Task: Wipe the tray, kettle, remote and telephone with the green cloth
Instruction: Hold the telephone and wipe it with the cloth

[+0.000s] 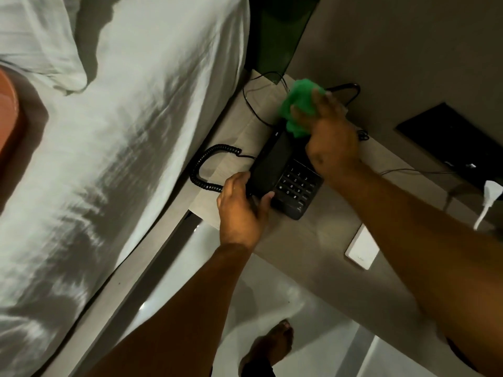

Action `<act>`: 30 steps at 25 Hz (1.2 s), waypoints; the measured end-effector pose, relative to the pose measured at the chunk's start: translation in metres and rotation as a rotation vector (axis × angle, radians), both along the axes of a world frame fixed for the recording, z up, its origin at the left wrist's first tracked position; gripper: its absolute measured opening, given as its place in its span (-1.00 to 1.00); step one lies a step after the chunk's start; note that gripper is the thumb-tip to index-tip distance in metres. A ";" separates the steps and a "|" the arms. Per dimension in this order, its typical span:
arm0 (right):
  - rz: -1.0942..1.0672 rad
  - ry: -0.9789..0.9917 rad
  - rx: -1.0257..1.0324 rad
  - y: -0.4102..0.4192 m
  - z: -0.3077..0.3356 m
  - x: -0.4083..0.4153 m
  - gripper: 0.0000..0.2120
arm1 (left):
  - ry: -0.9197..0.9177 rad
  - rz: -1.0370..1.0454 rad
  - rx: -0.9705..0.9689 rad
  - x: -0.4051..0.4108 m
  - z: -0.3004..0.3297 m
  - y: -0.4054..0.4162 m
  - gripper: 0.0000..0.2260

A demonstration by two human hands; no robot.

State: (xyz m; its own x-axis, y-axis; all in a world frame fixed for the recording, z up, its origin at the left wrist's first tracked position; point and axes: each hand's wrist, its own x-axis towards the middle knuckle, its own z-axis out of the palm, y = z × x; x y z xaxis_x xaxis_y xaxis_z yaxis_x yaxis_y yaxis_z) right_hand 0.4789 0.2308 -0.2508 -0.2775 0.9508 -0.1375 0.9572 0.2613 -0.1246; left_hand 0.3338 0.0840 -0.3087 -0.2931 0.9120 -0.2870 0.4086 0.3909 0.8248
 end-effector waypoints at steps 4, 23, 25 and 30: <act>0.152 0.046 -0.005 -0.002 0.001 -0.011 -0.38 | 0.007 -0.025 0.000 -0.003 0.000 0.002 -0.48; 0.095 0.229 0.058 -0.121 -0.012 -0.005 -0.56 | 0.034 -0.030 0.025 -0.003 -0.004 -0.001 -0.49; 0.168 0.178 0.080 -0.119 -0.015 0.003 -0.59 | 0.035 -0.038 0.024 -0.003 -0.005 -0.002 -0.49; -0.309 0.455 0.072 -0.032 -0.013 0.029 -0.62 | 0.023 -0.040 0.029 -0.002 -0.001 0.000 -0.50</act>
State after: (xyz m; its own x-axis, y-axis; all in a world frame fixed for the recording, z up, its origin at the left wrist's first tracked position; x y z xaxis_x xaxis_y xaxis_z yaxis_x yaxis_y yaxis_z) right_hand 0.5078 0.1984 -0.2639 -0.0006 1.0000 -0.0003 0.8443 0.0003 -0.5359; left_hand 0.3320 0.0840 -0.3098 -0.2620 0.9310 -0.2541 0.4423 0.3499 0.8258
